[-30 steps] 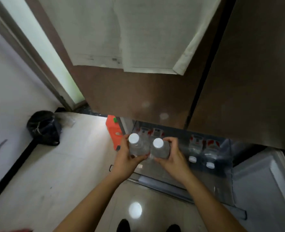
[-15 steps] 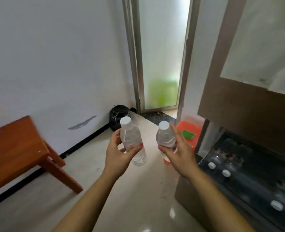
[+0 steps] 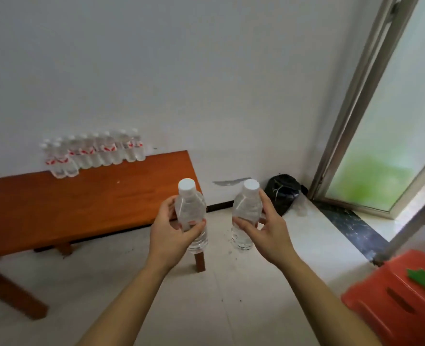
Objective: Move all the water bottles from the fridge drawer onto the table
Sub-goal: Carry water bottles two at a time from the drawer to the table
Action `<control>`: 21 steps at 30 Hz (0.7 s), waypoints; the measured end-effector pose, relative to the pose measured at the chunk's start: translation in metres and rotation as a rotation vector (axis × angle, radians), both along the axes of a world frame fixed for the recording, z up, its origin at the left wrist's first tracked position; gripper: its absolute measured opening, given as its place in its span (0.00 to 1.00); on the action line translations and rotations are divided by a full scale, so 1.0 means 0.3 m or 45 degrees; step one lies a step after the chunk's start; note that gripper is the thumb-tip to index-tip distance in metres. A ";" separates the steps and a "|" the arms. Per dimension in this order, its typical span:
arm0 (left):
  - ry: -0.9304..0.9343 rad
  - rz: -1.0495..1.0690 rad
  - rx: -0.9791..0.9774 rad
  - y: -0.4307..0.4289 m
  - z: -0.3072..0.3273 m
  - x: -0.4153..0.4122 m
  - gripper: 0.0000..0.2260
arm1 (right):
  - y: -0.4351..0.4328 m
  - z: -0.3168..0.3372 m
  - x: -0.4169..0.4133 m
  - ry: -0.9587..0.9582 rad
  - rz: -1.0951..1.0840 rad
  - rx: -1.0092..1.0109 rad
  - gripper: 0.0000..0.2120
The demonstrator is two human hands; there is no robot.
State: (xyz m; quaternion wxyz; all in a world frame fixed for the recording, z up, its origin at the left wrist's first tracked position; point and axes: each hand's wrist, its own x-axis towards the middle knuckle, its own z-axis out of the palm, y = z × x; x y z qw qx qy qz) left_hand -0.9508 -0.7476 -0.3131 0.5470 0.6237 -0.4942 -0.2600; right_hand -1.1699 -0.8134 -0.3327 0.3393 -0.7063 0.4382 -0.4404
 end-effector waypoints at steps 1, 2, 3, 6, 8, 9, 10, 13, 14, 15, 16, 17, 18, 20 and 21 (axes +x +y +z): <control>-0.010 0.056 -0.003 -0.006 -0.005 0.060 0.34 | -0.031 -0.007 0.063 0.005 0.034 0.014 0.39; -0.020 0.112 -0.007 -0.016 -0.012 0.118 0.34 | -0.063 -0.014 0.126 0.007 0.065 0.023 0.39; -0.027 0.161 -0.011 -0.030 -0.019 0.175 0.34 | -0.098 -0.024 0.186 0.004 0.096 0.027 0.40; -0.028 0.262 0.000 -0.107 -0.050 0.342 0.34 | -0.225 -0.060 0.366 -0.012 0.180 0.043 0.41; -0.038 0.314 0.010 -0.190 -0.072 0.457 0.35 | -0.327 -0.081 0.491 -0.020 0.220 0.048 0.41; -0.050 0.339 0.010 -0.239 -0.079 0.514 0.35 | -0.385 -0.093 0.557 -0.026 0.242 0.051 0.40; -0.058 0.362 0.005 -0.293 -0.080 0.568 0.35 | -0.446 -0.103 0.620 -0.037 0.270 0.051 0.40; -0.034 0.398 0.018 -0.468 -0.076 0.733 0.36 | -0.640 -0.113 0.814 -0.053 0.313 0.044 0.40; -0.031 0.406 0.034 -0.520 -0.074 0.789 0.36 | -0.701 -0.107 0.876 -0.056 0.319 0.053 0.40; -0.032 0.419 0.044 -0.569 -0.068 0.845 0.37 | -0.758 -0.102 0.937 -0.062 0.331 0.062 0.40; -0.039 0.435 0.048 -0.615 -0.061 0.902 0.38 | -0.812 -0.094 0.998 -0.067 0.351 0.063 0.40; -0.051 0.451 0.056 -0.660 -0.054 0.960 0.38 | -0.867 -0.087 1.061 -0.066 0.373 0.063 0.40; -0.066 0.467 0.069 -0.698 -0.050 1.018 0.38 | -0.920 -0.079 1.125 -0.061 0.392 0.070 0.41; -0.077 0.500 0.090 -0.755 -0.054 1.126 0.37 | -1.001 -0.071 1.247 -0.048 0.412 0.098 0.43; -0.070 0.519 0.089 -0.778 -0.062 1.179 0.37 | -1.030 -0.071 1.306 -0.031 0.424 0.115 0.44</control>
